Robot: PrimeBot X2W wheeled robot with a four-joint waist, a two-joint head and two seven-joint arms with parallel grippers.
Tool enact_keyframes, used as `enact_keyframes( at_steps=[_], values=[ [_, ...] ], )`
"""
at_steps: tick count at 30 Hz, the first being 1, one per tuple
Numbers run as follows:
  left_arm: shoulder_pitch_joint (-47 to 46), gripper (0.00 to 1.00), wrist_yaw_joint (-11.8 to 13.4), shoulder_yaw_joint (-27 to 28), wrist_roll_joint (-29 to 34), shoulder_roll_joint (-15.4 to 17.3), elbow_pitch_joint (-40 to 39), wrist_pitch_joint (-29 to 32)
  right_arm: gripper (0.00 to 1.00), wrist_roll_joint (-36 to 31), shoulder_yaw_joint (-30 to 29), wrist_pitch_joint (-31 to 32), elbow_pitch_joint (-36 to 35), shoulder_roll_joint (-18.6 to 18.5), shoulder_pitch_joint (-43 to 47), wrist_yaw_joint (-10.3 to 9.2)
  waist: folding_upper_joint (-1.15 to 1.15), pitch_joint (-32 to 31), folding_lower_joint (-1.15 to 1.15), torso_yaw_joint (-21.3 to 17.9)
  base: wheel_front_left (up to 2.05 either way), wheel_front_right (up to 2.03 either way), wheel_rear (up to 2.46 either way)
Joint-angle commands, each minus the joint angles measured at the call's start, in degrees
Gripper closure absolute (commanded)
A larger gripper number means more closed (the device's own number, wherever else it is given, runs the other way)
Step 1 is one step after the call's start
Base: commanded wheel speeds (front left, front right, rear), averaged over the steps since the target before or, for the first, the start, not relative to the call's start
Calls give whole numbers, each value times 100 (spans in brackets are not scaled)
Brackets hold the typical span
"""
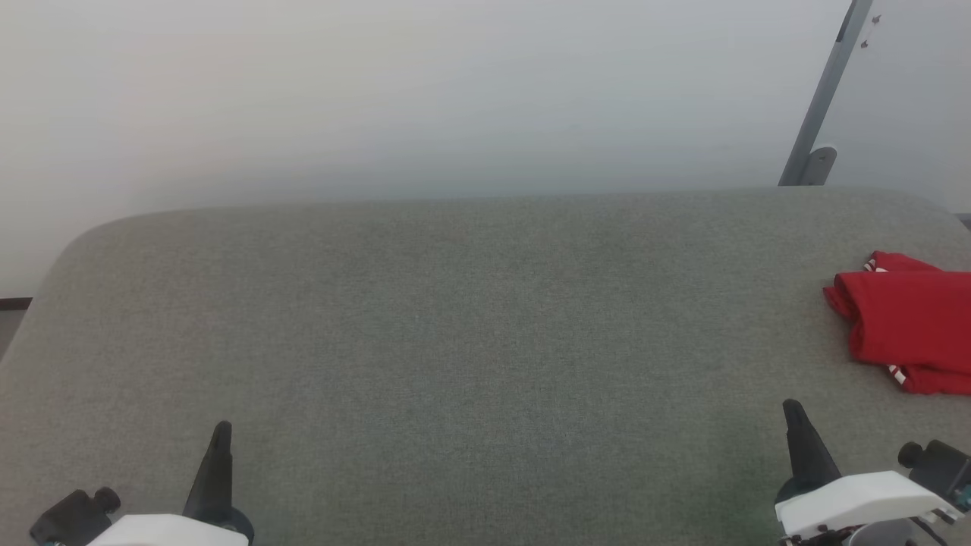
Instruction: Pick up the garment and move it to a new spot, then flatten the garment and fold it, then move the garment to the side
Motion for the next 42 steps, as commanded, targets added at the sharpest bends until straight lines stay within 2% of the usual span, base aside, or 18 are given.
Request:
enact_keyframes(
  at_steps=[1, 21, 42],
  values=[
    [-168, 100, -6, 35, -169, 7, -44, 59, 100, 233, -10, 53, -108, 4, -180, -3, 0, 6, 0, -1, 0, 0, 0],
    [-452, 100, -9, 60, -1263, -169, 18, 399, 100, 1669, -48, 393, -151, 23, -319, -4, 0, 83, 0, -7, 0, 0, 0],
    [-674, 100, -12, 82, -2163, -316, 76, 687, 100, 2865, -80, 676, -190, 41, -438, -5, 0, 160, 0, -14, 0, 0, 0]
  ],
)
